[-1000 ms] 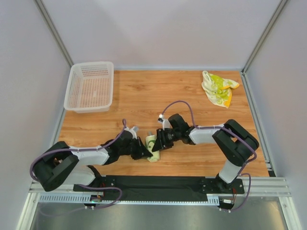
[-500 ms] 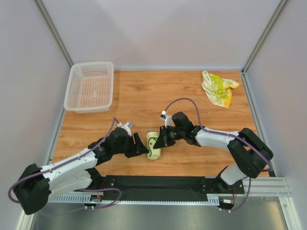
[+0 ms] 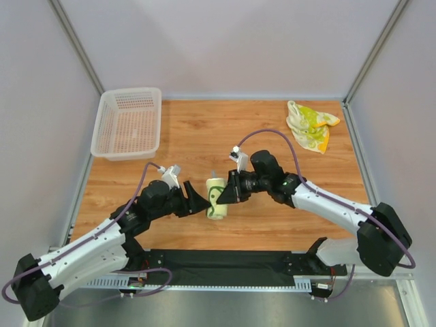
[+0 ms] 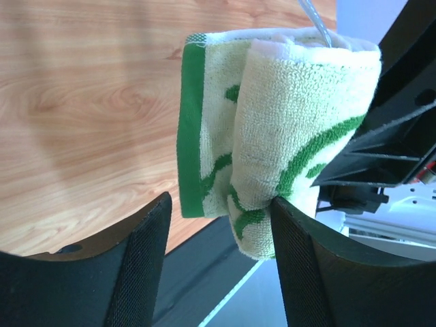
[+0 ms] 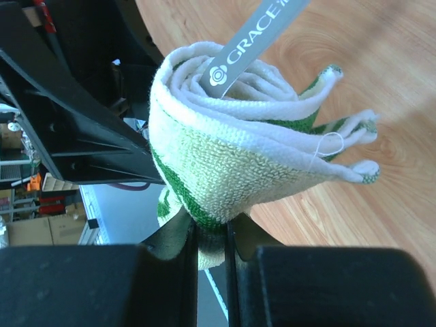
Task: Roll the towels
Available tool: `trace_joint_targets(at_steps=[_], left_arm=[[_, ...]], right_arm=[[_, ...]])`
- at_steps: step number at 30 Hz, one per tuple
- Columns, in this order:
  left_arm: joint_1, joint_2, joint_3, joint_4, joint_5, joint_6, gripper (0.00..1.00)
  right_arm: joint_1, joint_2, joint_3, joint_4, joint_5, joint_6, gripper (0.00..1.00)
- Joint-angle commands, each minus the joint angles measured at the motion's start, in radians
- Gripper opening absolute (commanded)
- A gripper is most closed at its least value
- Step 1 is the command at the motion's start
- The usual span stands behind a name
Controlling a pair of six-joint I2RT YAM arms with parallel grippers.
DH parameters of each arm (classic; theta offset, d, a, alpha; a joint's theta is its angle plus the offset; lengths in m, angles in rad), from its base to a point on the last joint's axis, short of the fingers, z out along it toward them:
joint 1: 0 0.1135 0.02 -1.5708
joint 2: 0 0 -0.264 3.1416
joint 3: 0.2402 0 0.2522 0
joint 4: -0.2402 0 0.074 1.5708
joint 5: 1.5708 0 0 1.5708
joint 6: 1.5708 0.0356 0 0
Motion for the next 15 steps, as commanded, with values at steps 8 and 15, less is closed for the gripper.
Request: trace_joint_targets(at_steps=[8, 15], left_arm=[[-0.002, 0.012, -0.044, 0.26, 0.043, 0.0, 0.69], [-0.002, -0.013, -0.106, 0.345, 0.07, -0.026, 0.71]], right_arm=[[0.061, -0.073, 0.078, -0.033, -0.037, 0.047, 0.0], [0.061, -0.097, 0.026, 0.225, -0.201, 0.208, 0.0]])
